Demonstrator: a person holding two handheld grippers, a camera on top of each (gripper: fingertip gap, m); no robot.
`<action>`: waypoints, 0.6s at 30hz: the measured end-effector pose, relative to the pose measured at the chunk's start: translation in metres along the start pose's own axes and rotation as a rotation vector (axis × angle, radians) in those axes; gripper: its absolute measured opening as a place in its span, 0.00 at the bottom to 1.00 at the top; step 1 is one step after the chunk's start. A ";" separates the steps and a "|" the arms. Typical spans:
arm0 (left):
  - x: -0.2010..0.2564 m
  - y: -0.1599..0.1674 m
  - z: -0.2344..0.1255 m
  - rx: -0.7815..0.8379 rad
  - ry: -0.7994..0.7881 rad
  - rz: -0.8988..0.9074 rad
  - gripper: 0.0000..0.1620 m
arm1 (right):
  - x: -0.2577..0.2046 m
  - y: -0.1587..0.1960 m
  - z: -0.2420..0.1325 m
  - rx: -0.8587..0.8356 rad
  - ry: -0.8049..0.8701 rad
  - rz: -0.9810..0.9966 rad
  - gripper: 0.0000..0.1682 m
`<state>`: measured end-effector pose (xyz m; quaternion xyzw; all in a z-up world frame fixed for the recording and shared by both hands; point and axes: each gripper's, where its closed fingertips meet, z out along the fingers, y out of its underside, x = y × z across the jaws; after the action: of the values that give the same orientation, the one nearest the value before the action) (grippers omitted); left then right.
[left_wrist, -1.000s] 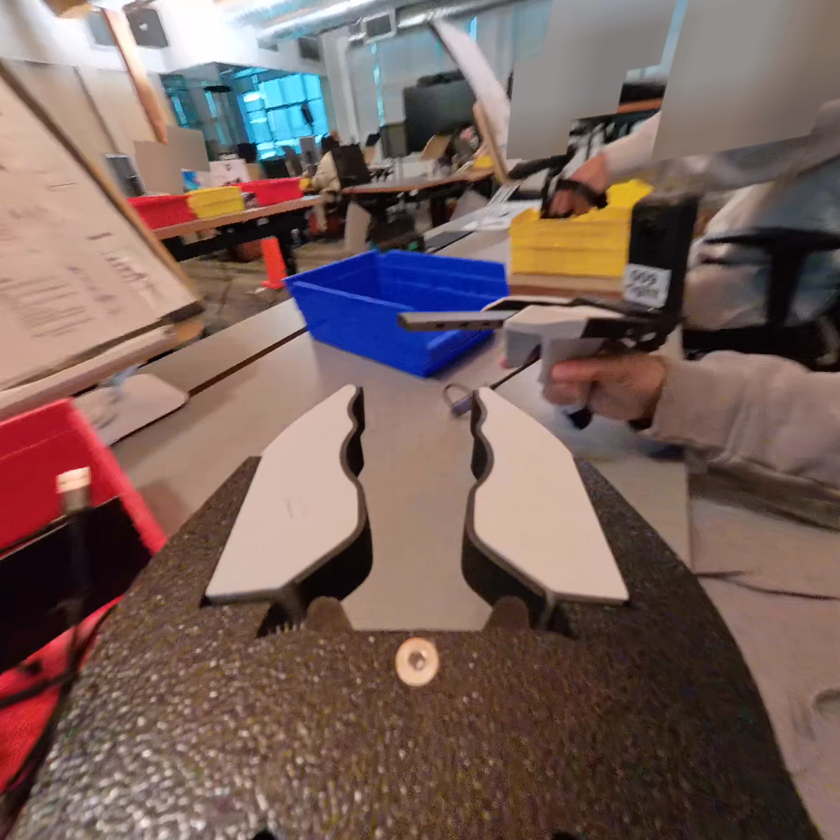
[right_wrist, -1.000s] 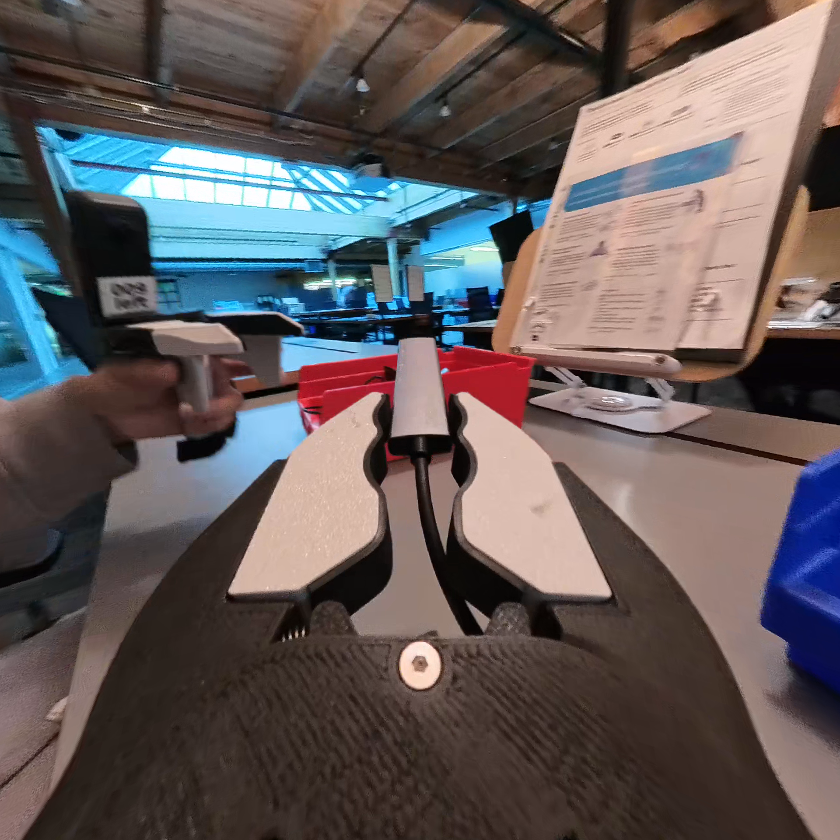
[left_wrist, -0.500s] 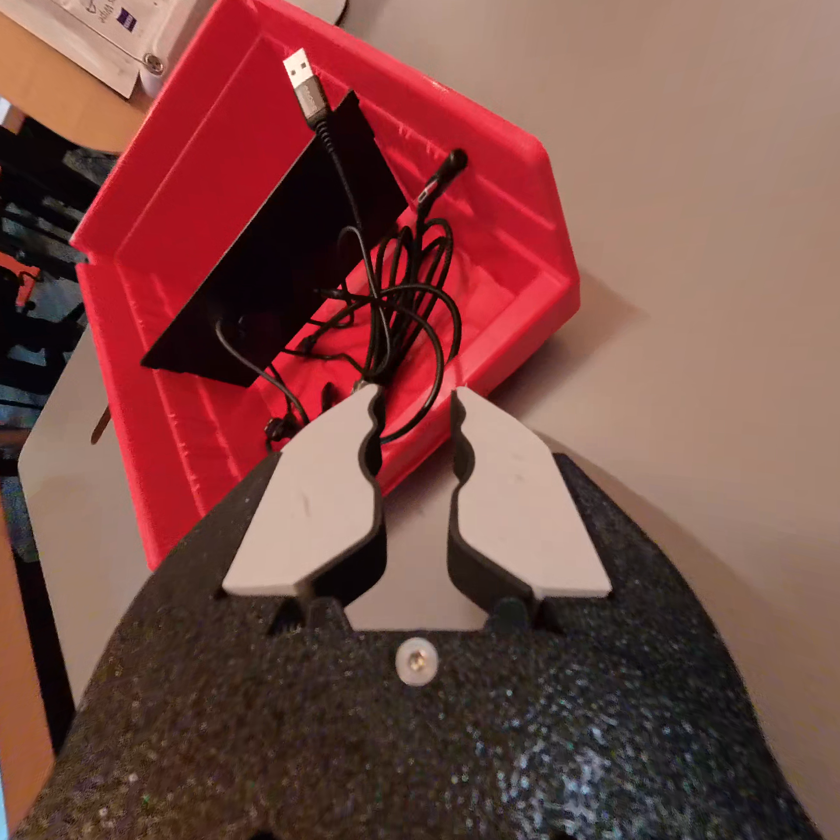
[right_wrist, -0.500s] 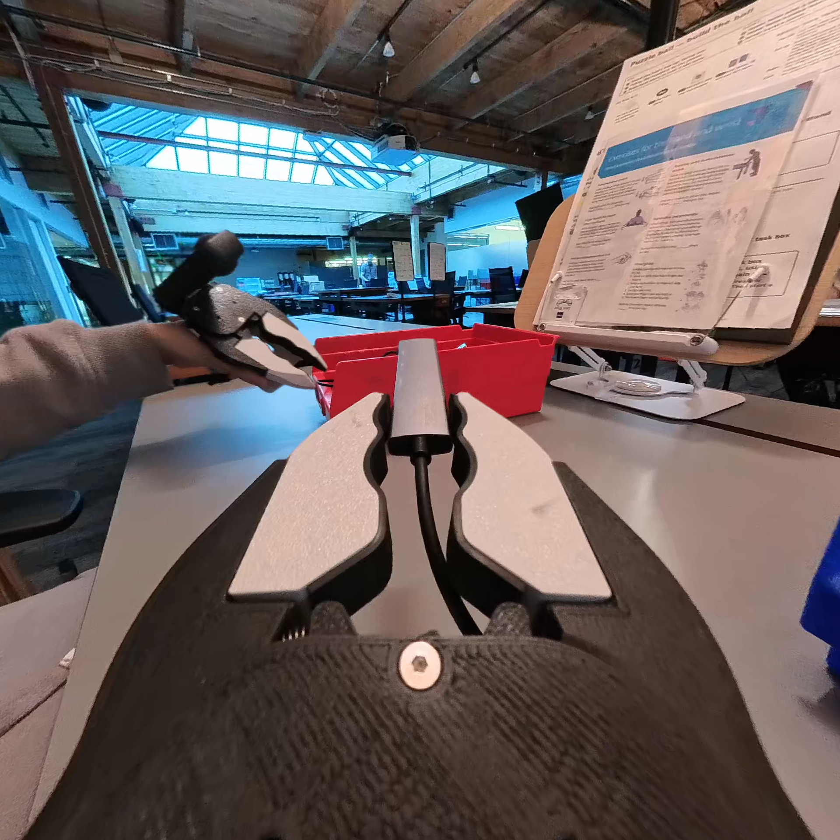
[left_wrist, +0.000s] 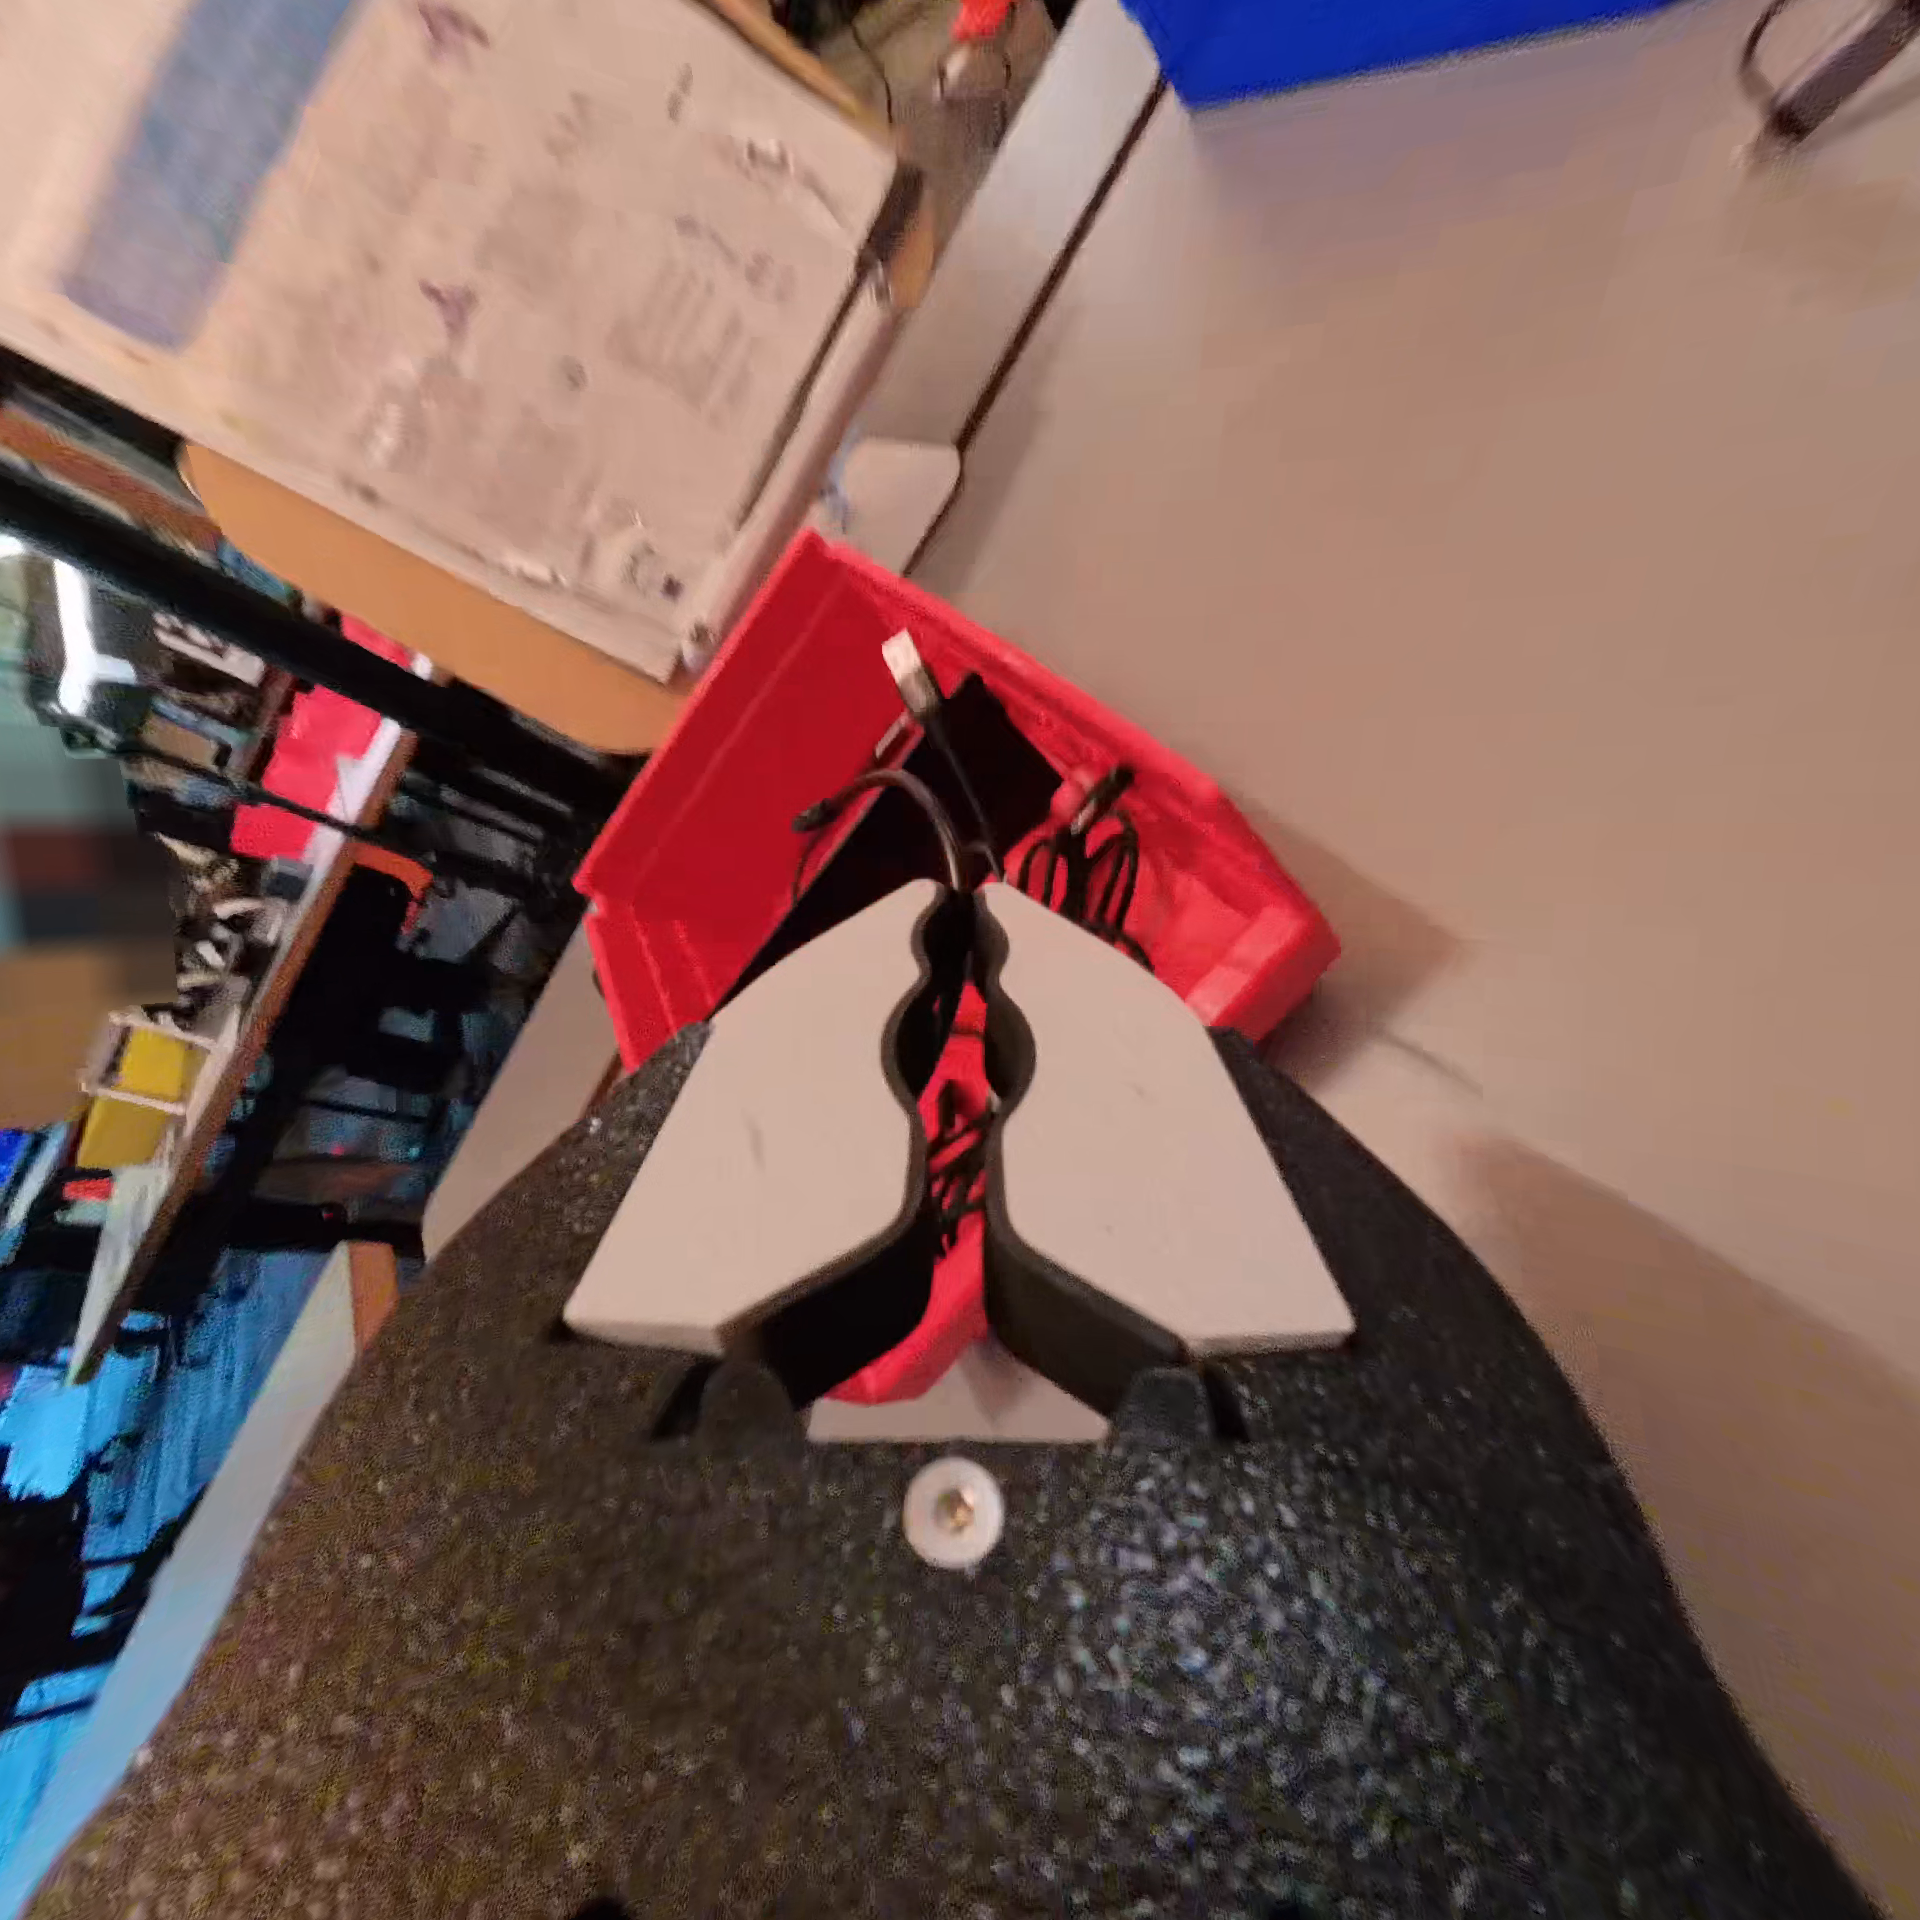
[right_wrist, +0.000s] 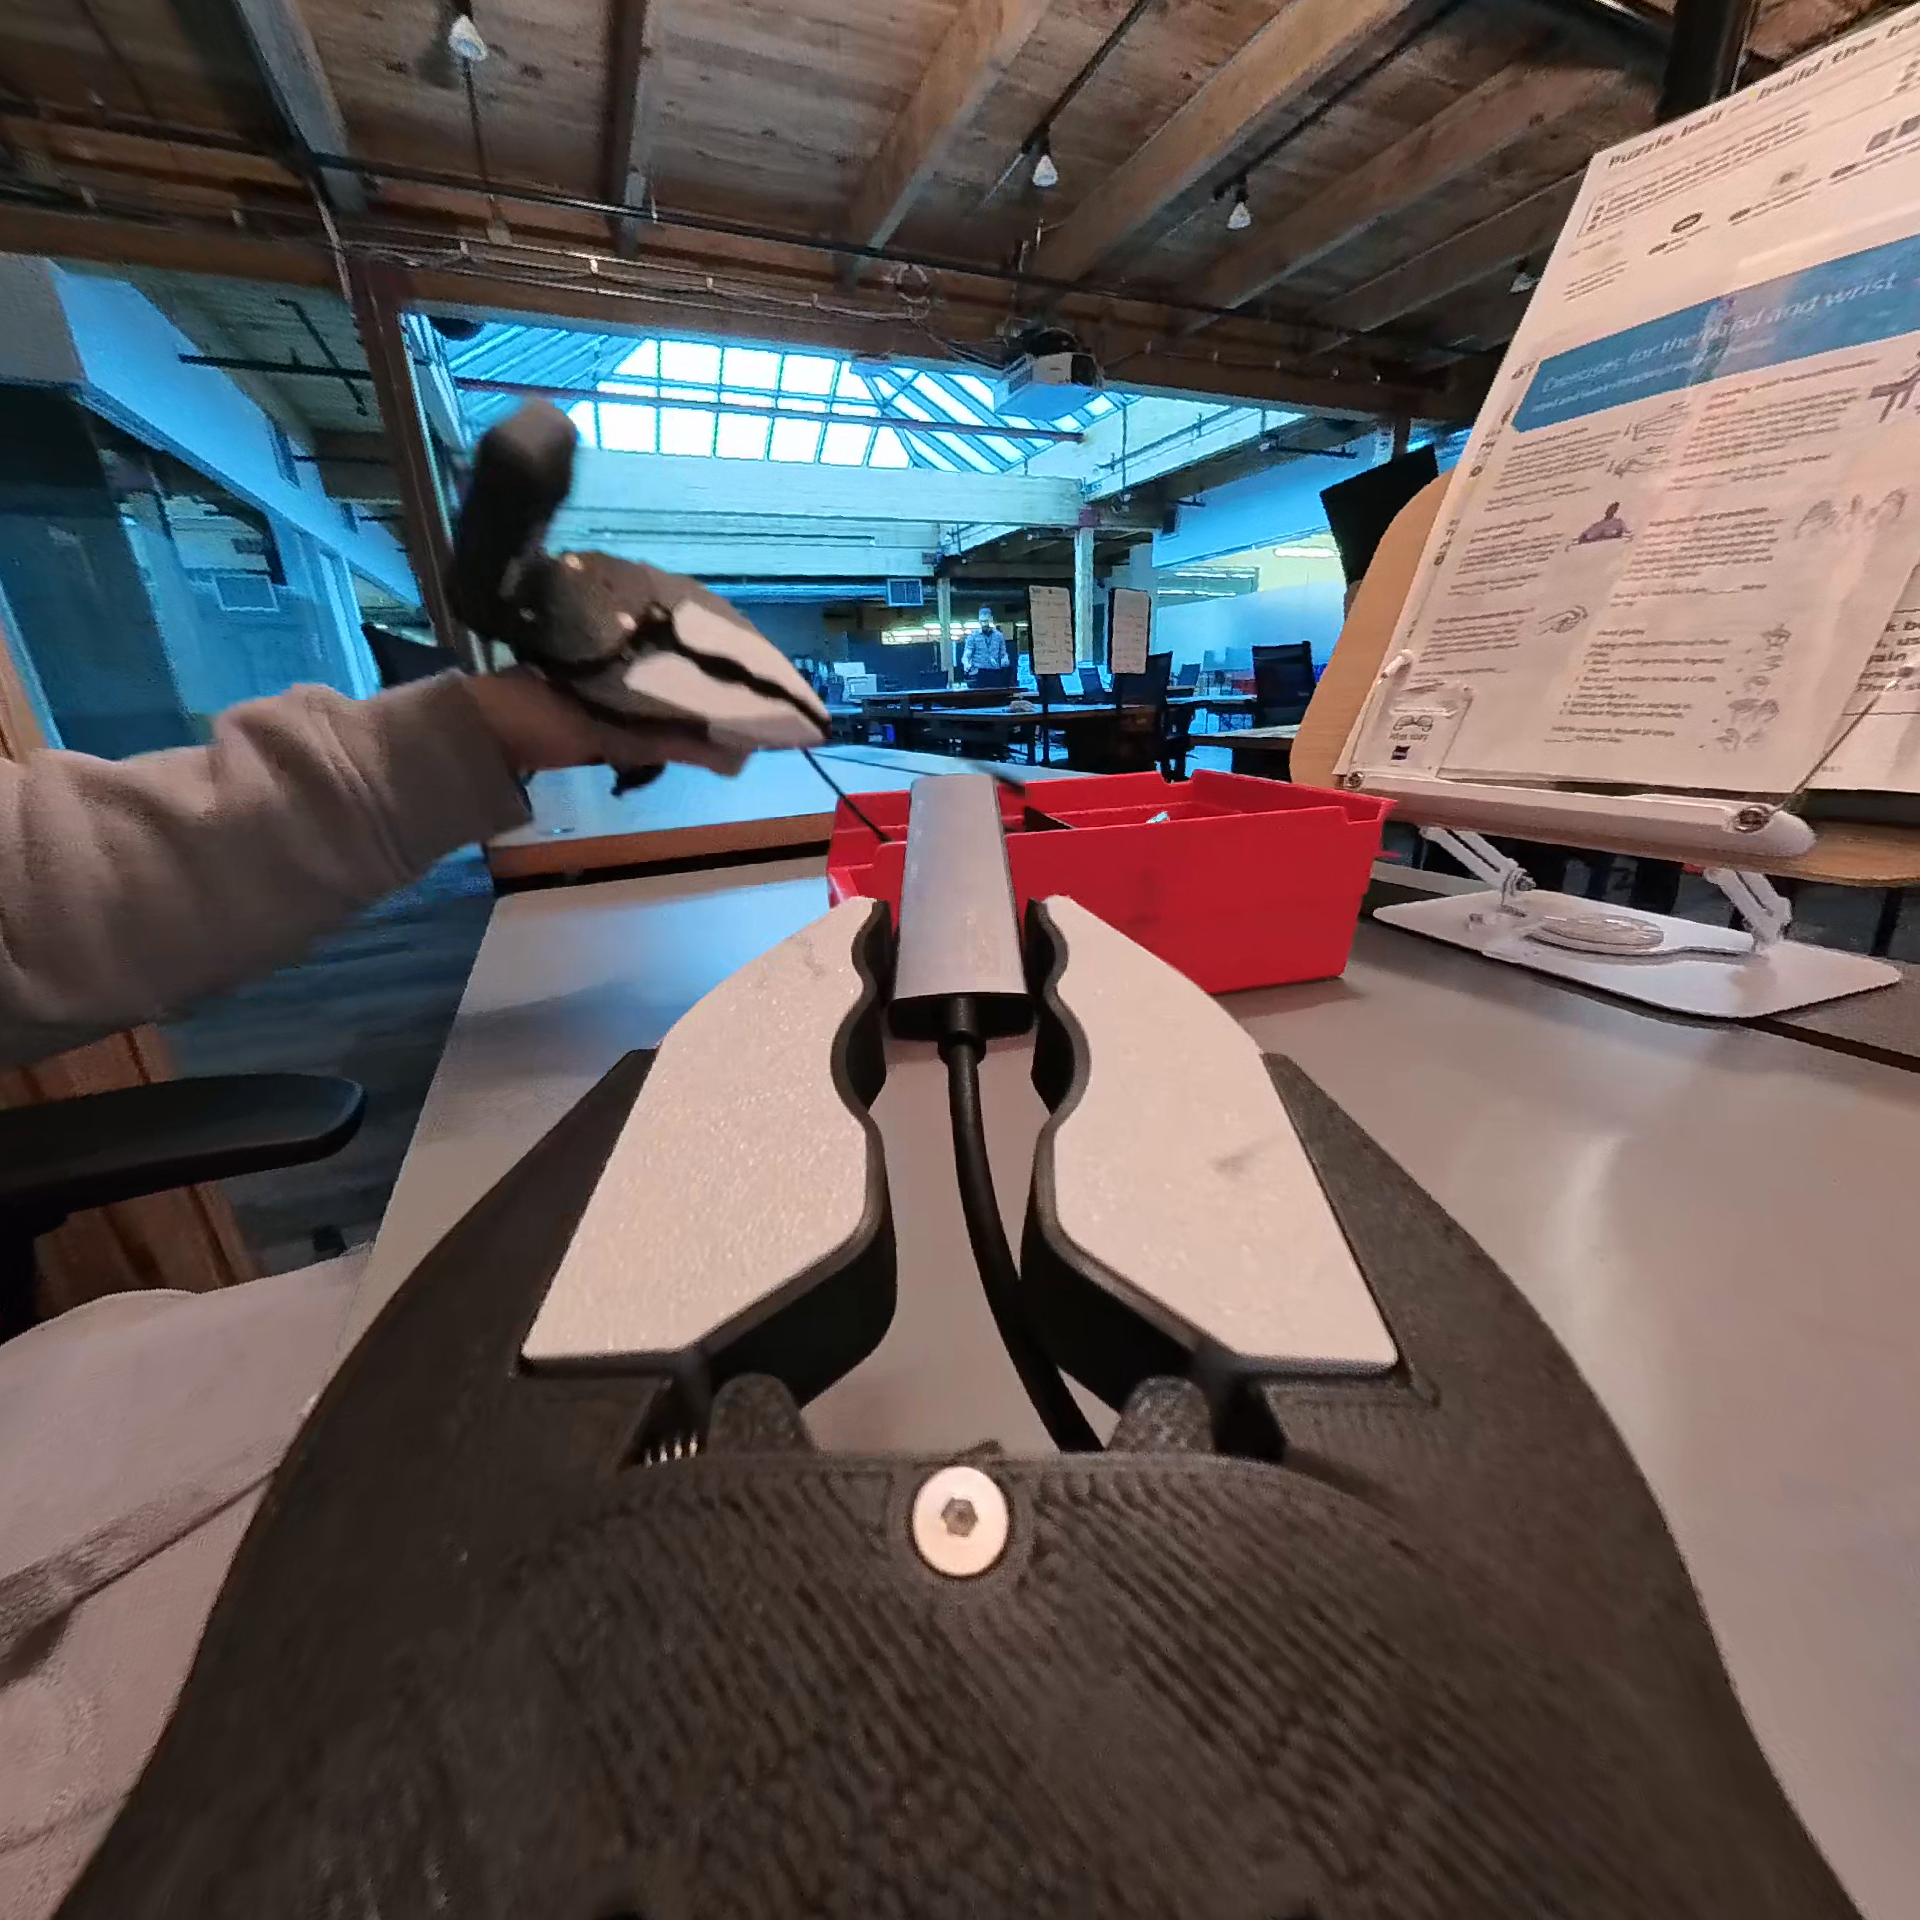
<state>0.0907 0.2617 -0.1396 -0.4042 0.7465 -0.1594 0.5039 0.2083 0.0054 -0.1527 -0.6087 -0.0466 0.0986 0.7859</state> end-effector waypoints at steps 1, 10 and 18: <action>0.000 -0.020 -0.010 0.058 -0.012 0.014 0.01 | 0.002 -0.001 -0.003 0.001 0.000 0.001 0.15; 0.147 -0.099 -0.016 0.281 0.204 0.419 0.01 | 0.013 -0.035 -0.054 0.117 -0.080 0.020 0.15; 0.222 -0.039 0.005 0.211 0.492 0.419 0.02 | 0.014 -0.033 -0.059 0.107 -0.064 0.003 0.15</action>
<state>0.0761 0.0688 -0.2551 -0.1373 0.8920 -0.2215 0.3693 0.2364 -0.0558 -0.1368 -0.5624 -0.0655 0.1213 0.8153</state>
